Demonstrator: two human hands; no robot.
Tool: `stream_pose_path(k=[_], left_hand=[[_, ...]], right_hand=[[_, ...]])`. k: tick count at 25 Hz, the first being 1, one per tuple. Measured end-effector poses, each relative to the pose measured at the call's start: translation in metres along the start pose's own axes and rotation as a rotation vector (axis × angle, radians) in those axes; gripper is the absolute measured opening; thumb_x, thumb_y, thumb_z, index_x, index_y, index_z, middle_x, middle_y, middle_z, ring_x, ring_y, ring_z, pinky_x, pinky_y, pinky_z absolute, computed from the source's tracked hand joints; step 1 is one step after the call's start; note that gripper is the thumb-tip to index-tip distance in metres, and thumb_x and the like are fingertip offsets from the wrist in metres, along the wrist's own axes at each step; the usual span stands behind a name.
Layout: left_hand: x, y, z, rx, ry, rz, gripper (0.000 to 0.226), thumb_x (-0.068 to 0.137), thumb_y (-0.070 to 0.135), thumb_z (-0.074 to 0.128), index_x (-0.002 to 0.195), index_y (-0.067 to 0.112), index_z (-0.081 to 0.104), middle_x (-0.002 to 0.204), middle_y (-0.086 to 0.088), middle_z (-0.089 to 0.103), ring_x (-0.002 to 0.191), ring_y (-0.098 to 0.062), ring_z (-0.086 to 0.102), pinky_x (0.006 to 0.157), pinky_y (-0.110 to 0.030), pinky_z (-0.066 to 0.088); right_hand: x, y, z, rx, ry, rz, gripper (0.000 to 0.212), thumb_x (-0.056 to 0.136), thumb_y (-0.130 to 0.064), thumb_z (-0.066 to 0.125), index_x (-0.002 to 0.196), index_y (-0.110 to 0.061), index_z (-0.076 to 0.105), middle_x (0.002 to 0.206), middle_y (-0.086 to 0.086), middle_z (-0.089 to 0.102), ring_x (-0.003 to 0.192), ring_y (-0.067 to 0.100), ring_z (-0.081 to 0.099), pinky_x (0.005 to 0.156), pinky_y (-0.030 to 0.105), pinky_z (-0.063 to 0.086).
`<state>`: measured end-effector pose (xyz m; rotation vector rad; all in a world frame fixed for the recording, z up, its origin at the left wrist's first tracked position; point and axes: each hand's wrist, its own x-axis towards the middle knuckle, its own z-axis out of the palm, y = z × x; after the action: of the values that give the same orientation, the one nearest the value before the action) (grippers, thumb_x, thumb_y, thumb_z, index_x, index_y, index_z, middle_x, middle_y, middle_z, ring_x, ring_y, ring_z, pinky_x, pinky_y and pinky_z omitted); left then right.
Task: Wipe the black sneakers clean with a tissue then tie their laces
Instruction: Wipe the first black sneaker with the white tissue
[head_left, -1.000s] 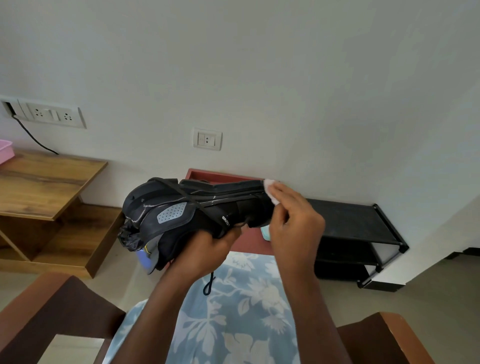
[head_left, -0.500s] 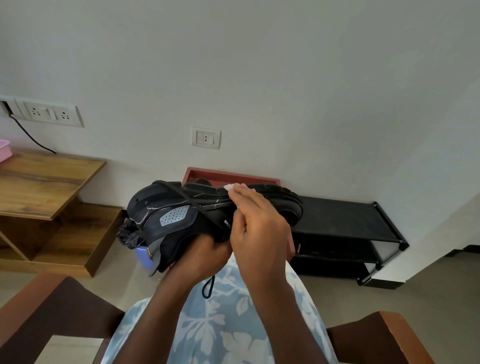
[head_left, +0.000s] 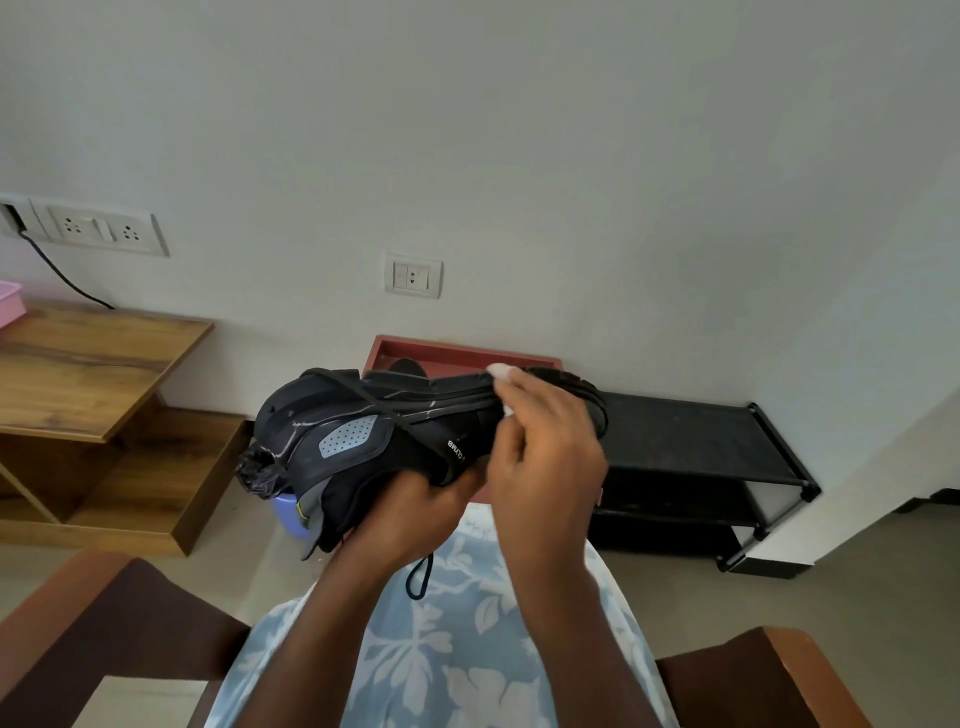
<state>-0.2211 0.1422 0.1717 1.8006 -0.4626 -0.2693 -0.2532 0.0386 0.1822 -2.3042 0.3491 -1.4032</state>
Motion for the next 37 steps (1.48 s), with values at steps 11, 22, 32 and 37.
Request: stream_pose_path(k=[11,22,32,37], left_hand=[[0.001,-0.005,-0.001,0.003,0.021,0.132,0.024,0.086,0.040,0.072,0.103,0.055,0.064,0.106,0.045,0.063,0.110,0.023,0.051,0.097,-0.003,0.036],[-0.002,-0.003,0.003,0.012,-0.076,0.081,0.020,0.094,0.017,0.065,0.083,0.034,0.062,0.059,0.035,0.061,0.077,0.013,0.062,0.066,0.004,0.039],[-0.002,0.001,-0.001,-0.024,-0.014,0.064,0.021,0.087,0.036,0.072,0.100,0.051,0.063,0.098,0.042,0.063,0.099,0.022,0.053,0.086,0.001,0.037],[-0.001,0.002,-0.003,-0.025,0.018,0.030,0.012,0.082,0.029,0.078,0.090,0.032,0.070,0.089,0.016,0.072,0.089,0.001,0.065,0.077,-0.012,0.048]], right_hand=[[0.018,0.062,-0.020,-0.079,0.160,0.193,0.032,0.081,0.006,0.053,0.102,0.002,0.077,0.101,0.013,0.076,0.093,0.032,0.072,0.091,0.005,0.037],[0.006,0.002,-0.010,0.068,0.034,-0.098,0.035,0.088,-0.001,0.049,0.106,-0.007,0.078,0.105,0.002,0.075,0.101,0.016,0.064,0.098,0.015,0.046],[0.020,0.041,-0.031,0.048,0.049,0.262,0.028,0.084,0.007,0.061,0.100,-0.008,0.079,0.098,0.004,0.076,0.091,0.022,0.071,0.082,0.031,0.057],[0.019,0.005,-0.037,0.210,-0.338,0.031,0.028,0.087,-0.011,0.065,0.110,-0.022,0.077,0.105,-0.012,0.069,0.104,0.011,0.061,0.090,0.024,0.050]])
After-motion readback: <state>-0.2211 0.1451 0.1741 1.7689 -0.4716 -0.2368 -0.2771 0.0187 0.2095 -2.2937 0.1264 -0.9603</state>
